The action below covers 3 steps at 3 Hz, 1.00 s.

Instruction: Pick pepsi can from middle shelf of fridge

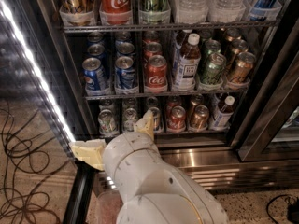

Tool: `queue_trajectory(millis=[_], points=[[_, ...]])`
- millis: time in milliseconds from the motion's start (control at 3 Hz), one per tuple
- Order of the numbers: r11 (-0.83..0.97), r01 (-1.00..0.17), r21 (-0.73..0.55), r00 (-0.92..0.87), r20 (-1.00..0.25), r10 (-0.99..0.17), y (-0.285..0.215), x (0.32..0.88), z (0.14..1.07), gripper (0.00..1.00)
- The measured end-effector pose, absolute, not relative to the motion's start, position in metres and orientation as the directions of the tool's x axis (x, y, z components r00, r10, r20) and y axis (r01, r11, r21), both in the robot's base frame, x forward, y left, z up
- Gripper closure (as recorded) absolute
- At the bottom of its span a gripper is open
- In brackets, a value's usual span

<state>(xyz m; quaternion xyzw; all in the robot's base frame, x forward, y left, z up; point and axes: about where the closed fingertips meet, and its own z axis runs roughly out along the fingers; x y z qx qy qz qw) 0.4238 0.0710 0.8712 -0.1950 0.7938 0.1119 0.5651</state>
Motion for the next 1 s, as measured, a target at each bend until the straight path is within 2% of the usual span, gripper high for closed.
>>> queue_trajectory(millis=[333, 1000], points=[[0.899, -0.436, -0.043, -0.285, -0.941, -0.183, 0.071, 0.424, 0.871, 0.0], [0.93, -0.364, -0.055, -0.152, -0.981, -0.118, 0.06, 0.451, 0.89, 0.0]])
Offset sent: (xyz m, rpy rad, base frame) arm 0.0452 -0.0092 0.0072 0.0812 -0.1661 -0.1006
